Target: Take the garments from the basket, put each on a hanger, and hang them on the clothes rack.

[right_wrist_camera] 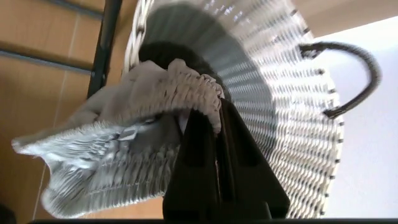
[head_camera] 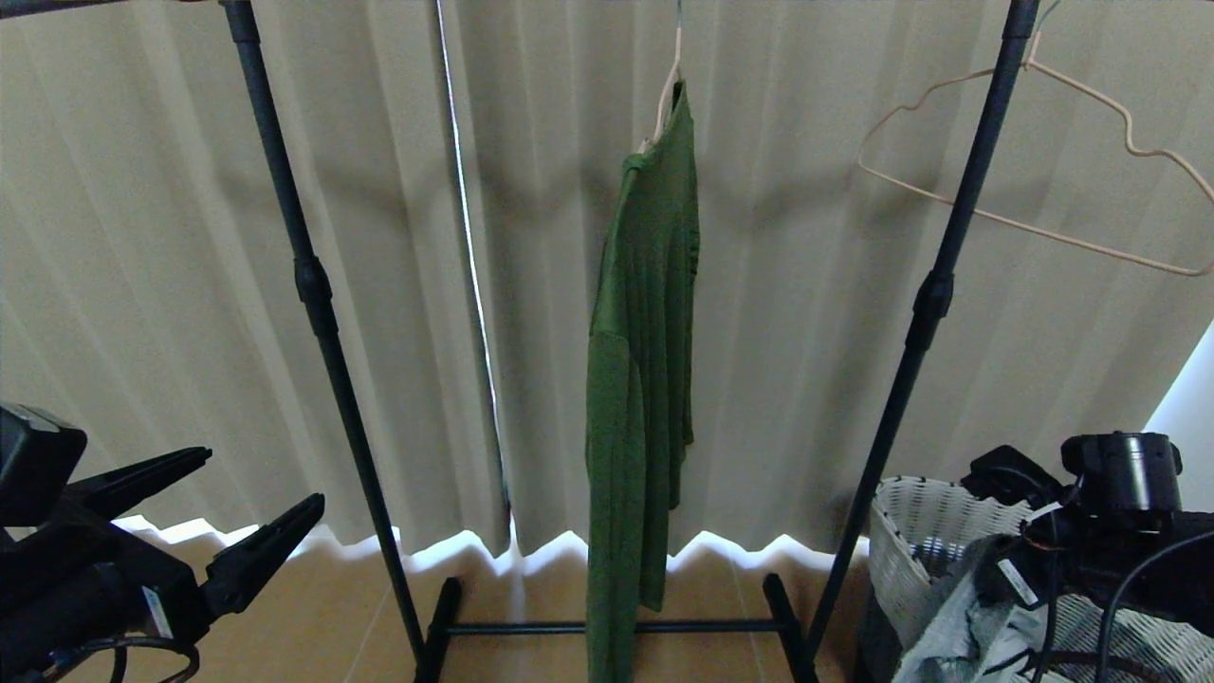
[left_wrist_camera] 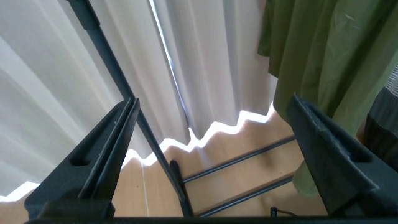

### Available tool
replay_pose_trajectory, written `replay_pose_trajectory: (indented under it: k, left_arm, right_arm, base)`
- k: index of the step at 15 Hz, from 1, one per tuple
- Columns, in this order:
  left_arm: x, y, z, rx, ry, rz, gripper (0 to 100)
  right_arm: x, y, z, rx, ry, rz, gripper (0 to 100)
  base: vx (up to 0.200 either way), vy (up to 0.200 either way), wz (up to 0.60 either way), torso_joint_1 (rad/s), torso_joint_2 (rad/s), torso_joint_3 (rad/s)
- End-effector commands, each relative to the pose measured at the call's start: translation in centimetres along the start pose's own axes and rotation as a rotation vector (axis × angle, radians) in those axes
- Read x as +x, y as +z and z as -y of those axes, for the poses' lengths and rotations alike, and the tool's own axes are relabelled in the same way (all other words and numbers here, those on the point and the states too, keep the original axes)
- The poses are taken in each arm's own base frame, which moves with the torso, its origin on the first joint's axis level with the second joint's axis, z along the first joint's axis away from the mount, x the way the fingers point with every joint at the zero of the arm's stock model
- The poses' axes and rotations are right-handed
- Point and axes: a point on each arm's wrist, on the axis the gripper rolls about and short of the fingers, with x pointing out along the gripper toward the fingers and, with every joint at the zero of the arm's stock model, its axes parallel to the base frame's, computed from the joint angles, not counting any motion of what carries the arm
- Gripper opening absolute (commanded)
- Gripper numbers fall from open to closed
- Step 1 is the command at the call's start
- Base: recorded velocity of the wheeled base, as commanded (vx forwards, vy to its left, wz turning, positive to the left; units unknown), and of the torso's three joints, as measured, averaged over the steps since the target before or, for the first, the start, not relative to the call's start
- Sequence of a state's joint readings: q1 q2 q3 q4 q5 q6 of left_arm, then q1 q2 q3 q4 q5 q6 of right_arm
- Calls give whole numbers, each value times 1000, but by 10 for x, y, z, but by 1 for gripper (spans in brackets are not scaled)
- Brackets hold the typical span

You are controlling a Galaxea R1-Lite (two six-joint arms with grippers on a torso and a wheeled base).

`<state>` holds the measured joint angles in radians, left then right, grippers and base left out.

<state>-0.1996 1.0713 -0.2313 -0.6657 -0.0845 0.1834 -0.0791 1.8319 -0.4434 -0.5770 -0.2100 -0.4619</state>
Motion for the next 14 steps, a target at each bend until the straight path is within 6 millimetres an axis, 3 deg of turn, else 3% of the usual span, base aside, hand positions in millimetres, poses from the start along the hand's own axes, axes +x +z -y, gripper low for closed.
replay_pose_trajectory:
  k: [1,5,7,13,14]
  left_arm:
    - [0,-1,1,1,-4,-5,100]
    - [-5,0,1,7,0,16,100]
    - [-8,-4,2,28,0,7,100]
    - [-13,-13,5,40,-12,-8,100]
    - [-13,-13,5,46,-17,-8,100]
  right_arm:
    - [-53,14,6,6,-27,200,0]
    - [-103,37,-1,-26,-8,446,0]
    - [-114,47,-5,-38,5,515,0]
    - [-130,83,11,-5,-42,634,0]
    - [-132,86,12,-3,-44,646,0]
  base:
    - [0,0,0,0,0,0]
    - [-50,0,0,2,2,2]
    - [-200,0,0,7,0,2]
    - [-200,0,0,2,4,4]
    - [0,0,0,0,0,0]
